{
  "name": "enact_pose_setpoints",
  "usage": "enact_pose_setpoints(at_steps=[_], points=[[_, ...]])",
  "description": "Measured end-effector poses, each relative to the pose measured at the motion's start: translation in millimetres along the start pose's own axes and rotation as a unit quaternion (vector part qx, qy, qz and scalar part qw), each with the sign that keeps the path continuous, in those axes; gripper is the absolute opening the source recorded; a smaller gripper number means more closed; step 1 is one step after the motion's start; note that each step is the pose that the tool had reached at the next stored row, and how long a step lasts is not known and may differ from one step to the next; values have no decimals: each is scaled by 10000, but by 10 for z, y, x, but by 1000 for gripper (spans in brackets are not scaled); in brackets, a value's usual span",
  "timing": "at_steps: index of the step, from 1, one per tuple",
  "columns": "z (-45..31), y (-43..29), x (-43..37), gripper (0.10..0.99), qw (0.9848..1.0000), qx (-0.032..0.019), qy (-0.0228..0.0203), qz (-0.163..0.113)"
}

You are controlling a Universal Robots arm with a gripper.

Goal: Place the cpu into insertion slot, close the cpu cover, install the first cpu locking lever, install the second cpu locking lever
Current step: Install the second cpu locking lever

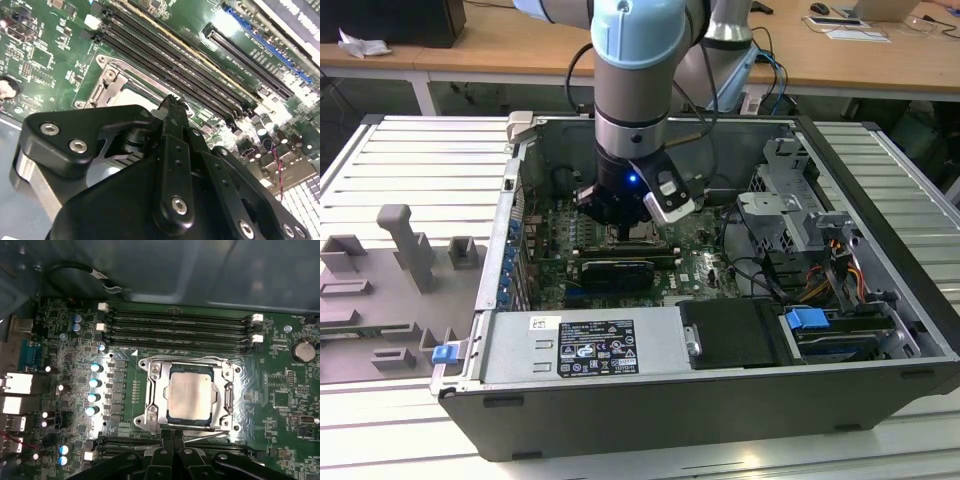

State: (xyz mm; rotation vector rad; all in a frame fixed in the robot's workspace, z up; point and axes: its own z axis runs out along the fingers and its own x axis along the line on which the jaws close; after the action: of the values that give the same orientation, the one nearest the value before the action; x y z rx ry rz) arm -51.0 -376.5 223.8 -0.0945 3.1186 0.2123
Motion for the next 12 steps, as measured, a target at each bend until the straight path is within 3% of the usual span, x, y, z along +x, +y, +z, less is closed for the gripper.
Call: enact_pose_setpoints(at_steps=[2, 4, 9, 12], points=[[11, -22, 5, 106, 10000, -34, -2, 0], [15, -24, 89, 106, 10000, -55, -4, 0], [31, -63, 97, 106, 10000, -81, -6, 0], [35, -124, 102, 106, 9999, -161, -11, 1]])
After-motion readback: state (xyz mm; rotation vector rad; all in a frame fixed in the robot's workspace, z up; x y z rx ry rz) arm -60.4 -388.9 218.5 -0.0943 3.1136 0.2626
